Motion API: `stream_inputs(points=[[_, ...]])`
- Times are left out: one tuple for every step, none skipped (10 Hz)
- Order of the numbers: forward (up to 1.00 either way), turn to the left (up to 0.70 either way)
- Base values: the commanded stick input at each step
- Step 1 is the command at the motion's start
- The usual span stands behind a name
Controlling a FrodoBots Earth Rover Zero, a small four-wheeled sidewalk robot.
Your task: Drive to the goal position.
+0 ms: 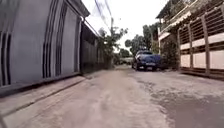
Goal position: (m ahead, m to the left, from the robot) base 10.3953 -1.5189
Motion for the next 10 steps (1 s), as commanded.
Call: stream_inputs(points=[[0.50,0.00],[0.50,0.00],[0.50,-0.39],[0.50,-0.50],[0.50,-0.37],[0.50,0.00],[0.50,0.00],[0.50,0.00],[0.50,0.00],[0.50,0.00]])
